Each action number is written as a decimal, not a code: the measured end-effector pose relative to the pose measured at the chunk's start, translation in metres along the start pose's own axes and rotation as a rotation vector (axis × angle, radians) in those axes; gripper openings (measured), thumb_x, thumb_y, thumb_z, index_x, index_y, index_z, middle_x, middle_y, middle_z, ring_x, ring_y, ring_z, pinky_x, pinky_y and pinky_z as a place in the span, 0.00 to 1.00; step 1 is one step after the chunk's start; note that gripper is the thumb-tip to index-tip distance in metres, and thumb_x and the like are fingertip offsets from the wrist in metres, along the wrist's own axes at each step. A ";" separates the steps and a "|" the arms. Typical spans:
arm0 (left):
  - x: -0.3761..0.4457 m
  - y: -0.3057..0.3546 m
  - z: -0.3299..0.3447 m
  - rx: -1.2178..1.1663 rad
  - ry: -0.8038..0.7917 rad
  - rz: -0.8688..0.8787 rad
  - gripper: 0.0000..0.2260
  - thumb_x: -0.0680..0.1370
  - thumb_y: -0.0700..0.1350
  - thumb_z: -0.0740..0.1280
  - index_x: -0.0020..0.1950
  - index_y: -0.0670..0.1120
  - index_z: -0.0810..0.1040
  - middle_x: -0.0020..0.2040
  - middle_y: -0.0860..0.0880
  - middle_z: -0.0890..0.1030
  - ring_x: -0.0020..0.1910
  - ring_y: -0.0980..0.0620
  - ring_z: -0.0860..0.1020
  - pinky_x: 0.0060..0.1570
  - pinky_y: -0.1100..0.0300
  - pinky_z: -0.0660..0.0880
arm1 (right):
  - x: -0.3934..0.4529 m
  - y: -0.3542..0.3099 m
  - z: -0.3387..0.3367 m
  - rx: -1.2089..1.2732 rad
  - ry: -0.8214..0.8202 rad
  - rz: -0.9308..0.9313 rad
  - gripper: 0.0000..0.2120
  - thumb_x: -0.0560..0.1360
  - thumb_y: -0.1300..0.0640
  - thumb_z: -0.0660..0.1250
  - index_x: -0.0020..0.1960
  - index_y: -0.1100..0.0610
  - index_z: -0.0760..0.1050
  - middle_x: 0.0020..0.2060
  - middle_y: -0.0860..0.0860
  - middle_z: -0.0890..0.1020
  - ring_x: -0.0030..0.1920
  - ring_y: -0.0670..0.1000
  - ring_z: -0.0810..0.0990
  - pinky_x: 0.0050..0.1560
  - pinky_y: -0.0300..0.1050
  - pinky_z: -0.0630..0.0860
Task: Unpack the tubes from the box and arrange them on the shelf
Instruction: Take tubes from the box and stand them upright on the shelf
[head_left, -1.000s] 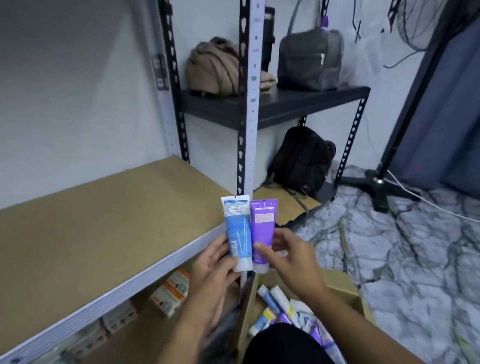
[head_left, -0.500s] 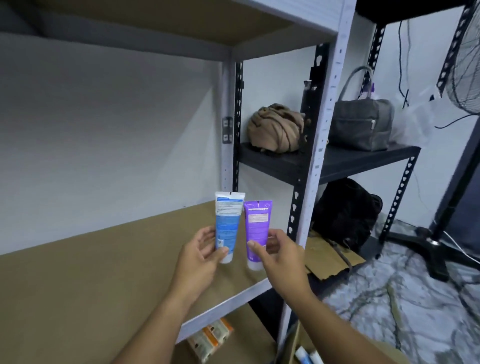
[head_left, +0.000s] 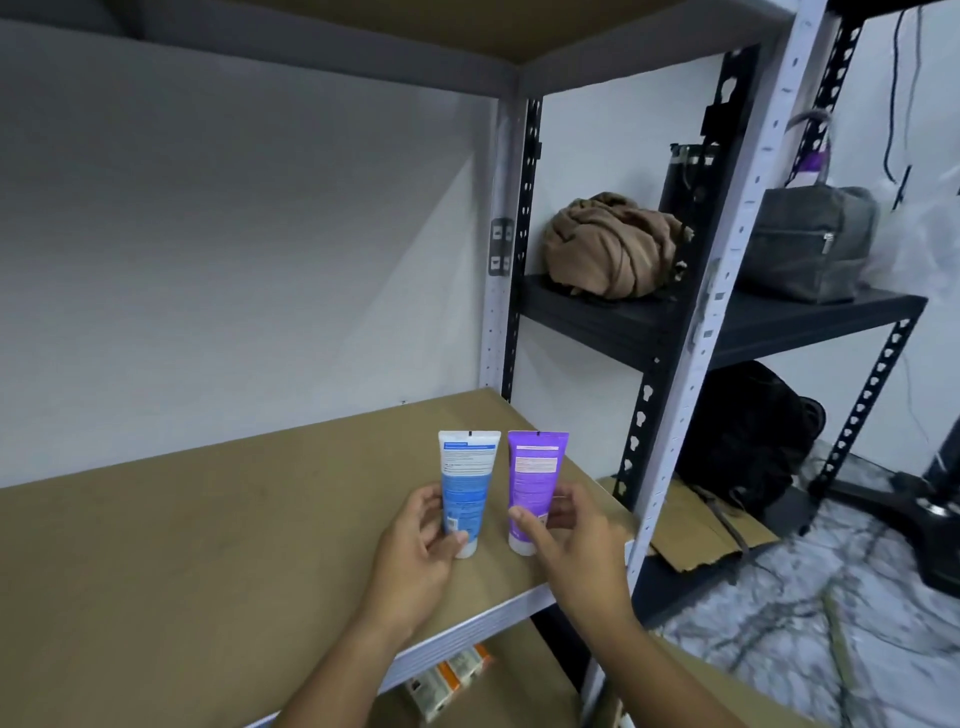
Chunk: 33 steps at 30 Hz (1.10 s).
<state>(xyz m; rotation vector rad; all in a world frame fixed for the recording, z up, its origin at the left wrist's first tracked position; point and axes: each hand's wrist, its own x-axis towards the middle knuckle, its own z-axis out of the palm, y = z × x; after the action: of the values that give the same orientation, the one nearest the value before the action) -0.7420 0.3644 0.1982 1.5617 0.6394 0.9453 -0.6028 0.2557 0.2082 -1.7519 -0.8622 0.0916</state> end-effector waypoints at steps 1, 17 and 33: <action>-0.002 0.001 0.001 0.008 0.014 0.012 0.22 0.76 0.28 0.68 0.58 0.53 0.72 0.56 0.61 0.79 0.52 0.70 0.80 0.51 0.74 0.75 | -0.001 0.001 0.000 -0.006 -0.002 -0.002 0.22 0.68 0.44 0.76 0.57 0.49 0.76 0.47 0.41 0.83 0.47 0.40 0.82 0.49 0.38 0.80; 0.052 -0.022 0.014 0.250 0.294 0.141 0.23 0.69 0.33 0.76 0.59 0.51 0.81 0.49 0.58 0.84 0.47 0.62 0.82 0.50 0.59 0.80 | 0.058 0.014 0.043 -0.063 -0.052 -0.071 0.22 0.70 0.57 0.76 0.62 0.50 0.75 0.45 0.38 0.80 0.45 0.40 0.80 0.47 0.35 0.77; 0.224 -0.074 0.010 0.344 0.355 0.190 0.18 0.70 0.39 0.76 0.59 0.50 0.80 0.50 0.52 0.84 0.48 0.53 0.83 0.51 0.48 0.81 | 0.214 0.039 0.138 -0.027 -0.077 -0.141 0.15 0.74 0.61 0.71 0.57 0.49 0.74 0.47 0.46 0.81 0.49 0.46 0.81 0.44 0.30 0.76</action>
<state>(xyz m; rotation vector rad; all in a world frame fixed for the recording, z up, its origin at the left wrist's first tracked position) -0.6083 0.5576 0.1763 1.7953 0.9546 1.3265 -0.4912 0.4879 0.1992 -1.7165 -1.0451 0.0550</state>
